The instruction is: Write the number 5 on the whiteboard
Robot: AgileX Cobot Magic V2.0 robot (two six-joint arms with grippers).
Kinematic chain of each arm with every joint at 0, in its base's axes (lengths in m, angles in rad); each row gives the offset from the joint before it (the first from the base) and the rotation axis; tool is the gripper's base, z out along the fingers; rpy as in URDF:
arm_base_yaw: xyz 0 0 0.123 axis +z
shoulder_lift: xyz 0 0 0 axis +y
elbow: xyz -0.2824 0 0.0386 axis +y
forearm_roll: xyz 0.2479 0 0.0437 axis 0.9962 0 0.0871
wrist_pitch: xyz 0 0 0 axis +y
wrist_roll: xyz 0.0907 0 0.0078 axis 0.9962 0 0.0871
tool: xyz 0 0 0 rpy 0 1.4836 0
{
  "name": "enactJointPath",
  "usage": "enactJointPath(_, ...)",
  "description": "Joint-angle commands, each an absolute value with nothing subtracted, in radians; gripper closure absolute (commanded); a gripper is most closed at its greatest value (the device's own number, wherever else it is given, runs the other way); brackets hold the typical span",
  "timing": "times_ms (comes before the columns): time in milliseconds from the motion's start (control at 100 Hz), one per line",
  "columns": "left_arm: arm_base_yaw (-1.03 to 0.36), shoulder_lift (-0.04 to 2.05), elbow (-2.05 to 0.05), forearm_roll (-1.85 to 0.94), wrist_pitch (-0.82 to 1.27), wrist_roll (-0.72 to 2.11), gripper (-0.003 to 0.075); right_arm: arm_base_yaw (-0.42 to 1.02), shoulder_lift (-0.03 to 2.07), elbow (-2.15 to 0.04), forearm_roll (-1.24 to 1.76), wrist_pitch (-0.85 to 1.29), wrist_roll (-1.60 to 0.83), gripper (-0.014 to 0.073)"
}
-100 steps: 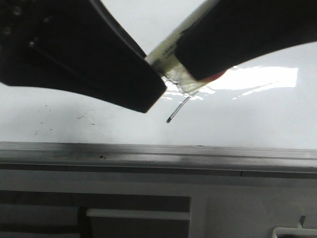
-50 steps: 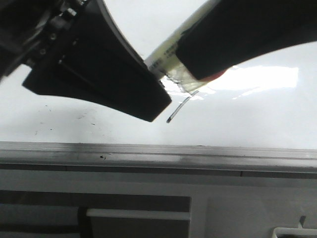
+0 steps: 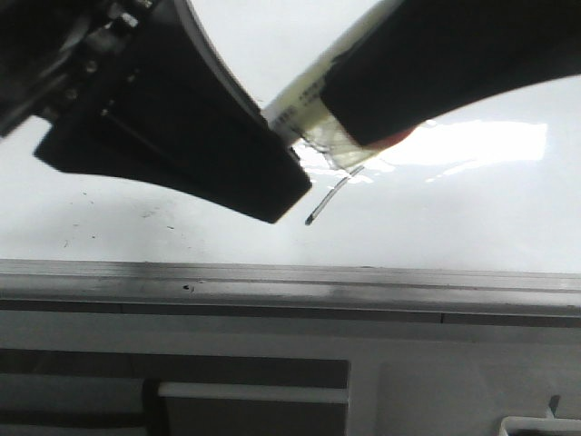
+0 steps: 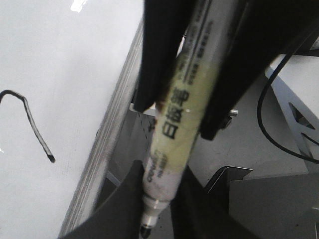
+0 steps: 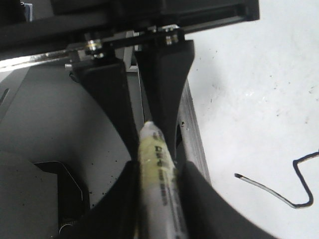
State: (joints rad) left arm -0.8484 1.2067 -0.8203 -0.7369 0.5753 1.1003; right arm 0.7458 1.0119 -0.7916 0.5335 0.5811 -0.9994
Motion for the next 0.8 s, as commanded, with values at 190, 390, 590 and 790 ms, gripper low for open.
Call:
enactJointPath(190,-0.845,1.034,-0.856,-0.720,0.502,1.077,0.0741,0.747,0.994,-0.817,0.577,0.543,-1.009,0.0636)
enactJointPath(390,-0.845,1.012,-0.856,-0.720,0.502,1.077,0.0741,0.747,0.994,-0.817,0.578,0.511,-1.009,0.0636)
enactJointPath(590,-0.845,1.014,-0.856,-0.718,0.502,1.077,0.0741,0.747,0.994,-0.817,0.604,0.515,-1.009,0.0636)
enactJointPath(790,-0.845,1.023,-0.856,-0.714,0.502,1.077,0.0741,0.747,0.994,-0.817,0.606,0.560,-1.009,0.0583)
